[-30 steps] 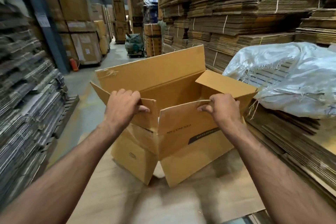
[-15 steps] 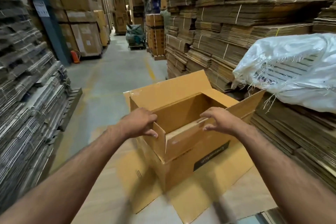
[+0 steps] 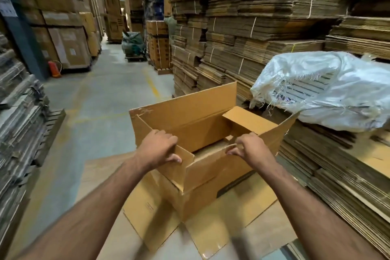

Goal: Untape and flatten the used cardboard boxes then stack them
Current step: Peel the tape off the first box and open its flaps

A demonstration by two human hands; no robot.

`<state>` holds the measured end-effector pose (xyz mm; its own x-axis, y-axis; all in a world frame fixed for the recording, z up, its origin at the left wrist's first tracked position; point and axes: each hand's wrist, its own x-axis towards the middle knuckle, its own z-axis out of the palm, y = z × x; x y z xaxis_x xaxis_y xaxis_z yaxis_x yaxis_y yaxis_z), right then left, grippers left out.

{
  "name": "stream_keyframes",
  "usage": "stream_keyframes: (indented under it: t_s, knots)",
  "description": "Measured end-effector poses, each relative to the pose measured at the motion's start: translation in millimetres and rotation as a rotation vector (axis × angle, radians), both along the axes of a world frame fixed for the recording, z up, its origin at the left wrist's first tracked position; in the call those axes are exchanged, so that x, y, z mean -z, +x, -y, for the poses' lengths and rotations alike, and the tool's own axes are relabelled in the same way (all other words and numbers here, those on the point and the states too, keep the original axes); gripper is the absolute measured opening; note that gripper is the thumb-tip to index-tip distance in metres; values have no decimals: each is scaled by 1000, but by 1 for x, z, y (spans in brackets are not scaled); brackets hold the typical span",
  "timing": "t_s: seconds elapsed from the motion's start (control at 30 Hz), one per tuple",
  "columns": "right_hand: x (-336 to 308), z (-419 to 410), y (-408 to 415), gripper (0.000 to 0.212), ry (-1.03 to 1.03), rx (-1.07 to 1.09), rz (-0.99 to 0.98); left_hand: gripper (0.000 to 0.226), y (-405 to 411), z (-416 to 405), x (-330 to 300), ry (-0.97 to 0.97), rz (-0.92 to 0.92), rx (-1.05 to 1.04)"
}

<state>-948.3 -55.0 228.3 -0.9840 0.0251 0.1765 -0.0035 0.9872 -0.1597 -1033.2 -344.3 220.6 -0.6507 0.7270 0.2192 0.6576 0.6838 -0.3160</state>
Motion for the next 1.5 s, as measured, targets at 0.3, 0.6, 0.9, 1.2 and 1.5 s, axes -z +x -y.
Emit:
stream_keyframes:
  t_s: [0.3, 0.6, 0.9, 1.2, 1.5]
  knots:
    - [3, -15, 11, 42, -27, -122, 108, 75, 13, -18, 6, 150, 316, 272]
    - [-10, -53, 0, 56, -22, 7, 122, 44, 23, -8, 10, 389, 273, 445]
    - [-12, -50, -8, 41, -20, -177, 18, 46, 14, -3, 3, 174, 162, 73]
    - [-15, -9, 4, 35, -7, -352, -201, 51, 5, -18, -7, -16, 216, -108]
    - [-20, -12, 16, 78, 175, -5, 460, 30, 16, -53, -42, -245, 568, -113]
